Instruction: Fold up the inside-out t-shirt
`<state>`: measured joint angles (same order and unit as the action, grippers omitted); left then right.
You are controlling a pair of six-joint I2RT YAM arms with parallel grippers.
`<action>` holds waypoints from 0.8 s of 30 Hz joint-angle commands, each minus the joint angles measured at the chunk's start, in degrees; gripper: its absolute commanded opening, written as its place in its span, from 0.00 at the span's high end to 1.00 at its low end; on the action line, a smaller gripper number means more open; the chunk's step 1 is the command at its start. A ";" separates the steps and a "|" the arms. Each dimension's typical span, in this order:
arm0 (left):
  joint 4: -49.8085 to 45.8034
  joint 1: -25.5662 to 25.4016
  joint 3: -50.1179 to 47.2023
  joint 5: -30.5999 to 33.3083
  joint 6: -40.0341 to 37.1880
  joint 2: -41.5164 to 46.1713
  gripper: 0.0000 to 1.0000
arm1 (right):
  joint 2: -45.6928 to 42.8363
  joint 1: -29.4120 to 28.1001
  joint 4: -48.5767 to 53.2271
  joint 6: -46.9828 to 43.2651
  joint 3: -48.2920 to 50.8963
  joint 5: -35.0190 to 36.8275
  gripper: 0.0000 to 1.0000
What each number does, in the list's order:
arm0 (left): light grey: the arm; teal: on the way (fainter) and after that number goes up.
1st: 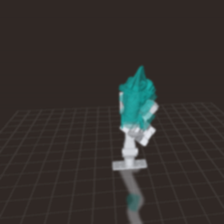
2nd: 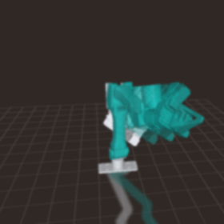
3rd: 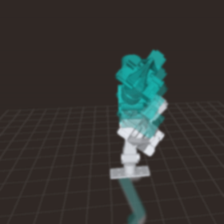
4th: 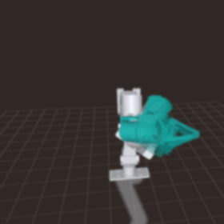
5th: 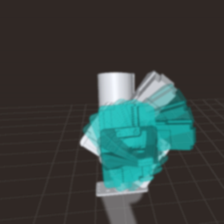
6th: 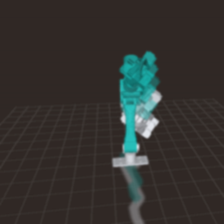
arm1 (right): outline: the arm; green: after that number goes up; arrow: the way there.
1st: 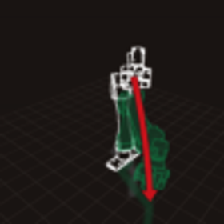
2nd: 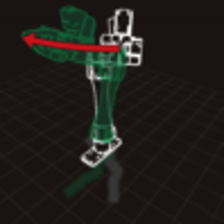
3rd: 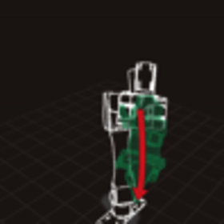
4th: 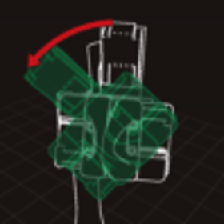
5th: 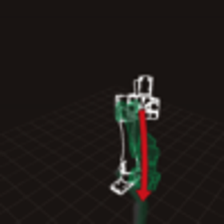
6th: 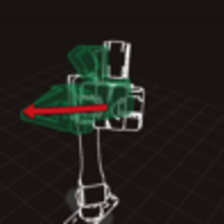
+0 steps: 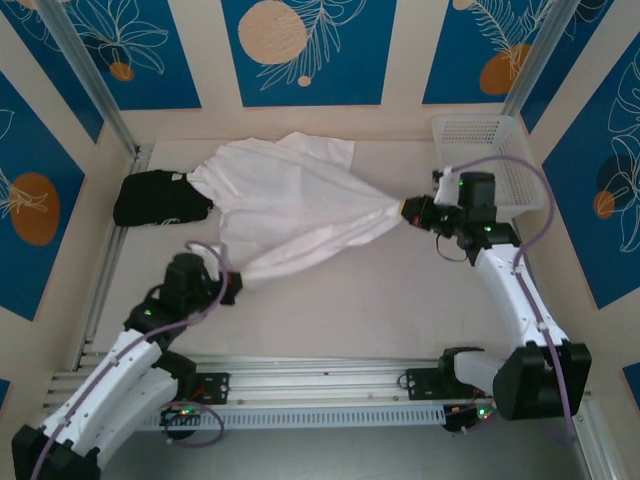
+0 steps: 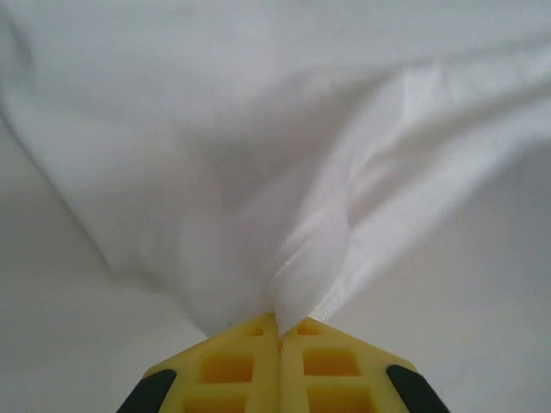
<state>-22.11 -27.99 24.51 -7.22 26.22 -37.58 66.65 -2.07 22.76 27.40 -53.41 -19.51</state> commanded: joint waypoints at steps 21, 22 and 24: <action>18.39 -16.09 27.45 7.28 -20.09 -54.46 0.33 | 1.24 0.69 -1.14 -2.10 2.49 2.28 1.00; 18.96 -16.06 28.84 7.67 -20.52 -56.89 0.33 | 1.20 0.74 -1.30 -2.03 2.64 2.30 1.00; 20.32 -16.07 31.31 7.24 -20.91 -60.85 0.36 | 1.20 0.79 -1.64 -1.91 2.99 2.28 1.00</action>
<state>-2.72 -43.64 52.56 -1.48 8.56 -95.09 68.47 -1.61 21.71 26.30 -49.54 -17.23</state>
